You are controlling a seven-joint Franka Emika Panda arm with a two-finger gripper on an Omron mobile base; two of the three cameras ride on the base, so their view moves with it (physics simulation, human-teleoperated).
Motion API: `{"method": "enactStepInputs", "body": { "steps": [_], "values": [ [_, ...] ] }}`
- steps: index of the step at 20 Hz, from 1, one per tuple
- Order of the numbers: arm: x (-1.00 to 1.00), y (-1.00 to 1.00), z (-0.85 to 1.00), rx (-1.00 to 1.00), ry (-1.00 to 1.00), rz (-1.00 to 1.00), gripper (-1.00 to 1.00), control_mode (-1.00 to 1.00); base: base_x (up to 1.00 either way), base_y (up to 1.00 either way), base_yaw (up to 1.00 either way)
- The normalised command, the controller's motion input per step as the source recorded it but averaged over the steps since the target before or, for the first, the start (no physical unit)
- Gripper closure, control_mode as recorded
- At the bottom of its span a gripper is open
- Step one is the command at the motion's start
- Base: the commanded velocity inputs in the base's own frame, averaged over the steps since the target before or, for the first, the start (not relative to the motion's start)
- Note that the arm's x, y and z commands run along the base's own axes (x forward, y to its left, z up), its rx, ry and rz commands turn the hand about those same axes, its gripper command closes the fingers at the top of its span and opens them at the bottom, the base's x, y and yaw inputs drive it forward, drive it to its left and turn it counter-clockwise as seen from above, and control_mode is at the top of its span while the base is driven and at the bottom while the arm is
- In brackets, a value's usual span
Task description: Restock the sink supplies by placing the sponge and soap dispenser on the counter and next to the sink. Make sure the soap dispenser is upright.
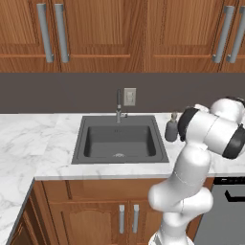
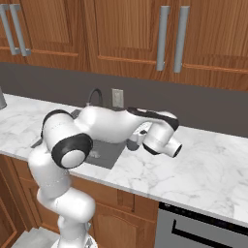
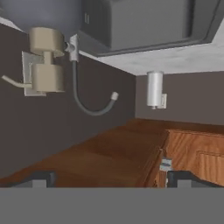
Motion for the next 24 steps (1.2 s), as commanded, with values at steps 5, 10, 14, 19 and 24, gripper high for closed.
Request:
{"method": "enactStepInputs", "body": {
  "steps": [5,10,14,19,24],
  "values": [
    [-0.77,0.0,0.32,-0.13,-0.1,-0.02,-1.0,-1.0,0.0,0.0,0.0],
    [-0.71,0.0,0.2,-0.27,-0.06,0.0,-1.0,-1.0,0.0,0.0,0.0],
    [-0.53,0.0,0.22,-0.44,-0.06,0.0,-1.0,-1.0,0.0,0.0,0.0],
    [-0.26,0.12,0.08,-0.53,0.0,0.01,-1.0,-1.0,0.0,0.0,0.0],
    [-0.01,0.43,-0.01,-0.57,0.06,0.06,-1.0,-1.0,0.0,0.0,0.0]
  ]
}}
